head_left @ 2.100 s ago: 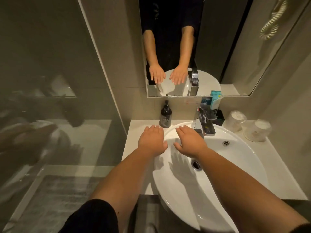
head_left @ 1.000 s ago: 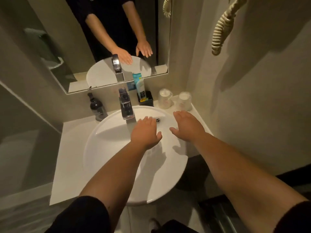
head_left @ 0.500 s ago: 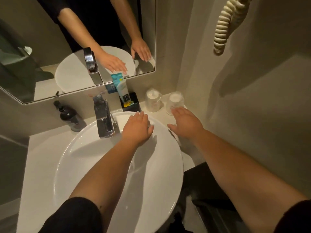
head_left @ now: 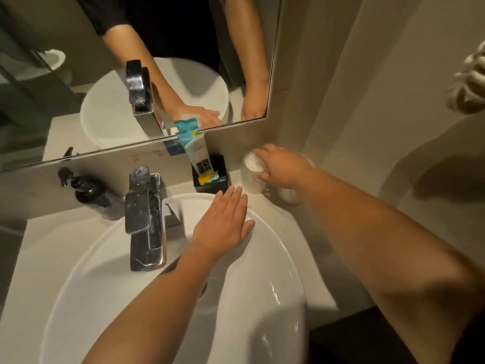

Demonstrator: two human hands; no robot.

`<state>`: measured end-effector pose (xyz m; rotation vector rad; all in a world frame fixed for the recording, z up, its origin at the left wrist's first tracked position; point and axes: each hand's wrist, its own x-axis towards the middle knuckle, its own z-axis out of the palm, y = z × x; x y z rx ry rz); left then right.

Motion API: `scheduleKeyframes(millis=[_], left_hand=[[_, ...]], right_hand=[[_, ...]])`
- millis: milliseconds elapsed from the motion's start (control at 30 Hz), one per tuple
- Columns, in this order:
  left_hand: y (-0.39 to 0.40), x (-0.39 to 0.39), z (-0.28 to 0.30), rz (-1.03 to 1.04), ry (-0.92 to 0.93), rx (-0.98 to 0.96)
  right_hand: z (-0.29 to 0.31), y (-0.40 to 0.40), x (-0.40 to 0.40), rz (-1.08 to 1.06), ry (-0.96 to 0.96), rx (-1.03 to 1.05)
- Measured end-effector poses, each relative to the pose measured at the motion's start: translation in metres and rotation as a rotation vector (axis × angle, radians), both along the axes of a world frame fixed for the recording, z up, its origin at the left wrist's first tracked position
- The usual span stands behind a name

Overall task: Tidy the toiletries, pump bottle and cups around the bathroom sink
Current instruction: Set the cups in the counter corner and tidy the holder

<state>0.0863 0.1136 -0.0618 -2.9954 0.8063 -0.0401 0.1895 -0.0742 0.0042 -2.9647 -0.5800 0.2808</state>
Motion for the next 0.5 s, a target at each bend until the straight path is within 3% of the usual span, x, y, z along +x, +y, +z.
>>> scheduleKeyframes(millis=[500], left_hand=[[0.001, 0.001, -0.003, -0.010, -0.041, 0.004]], right_hand=[[-0.016, 0.011, 0.009, 0.039, 0.016, 0.065]])
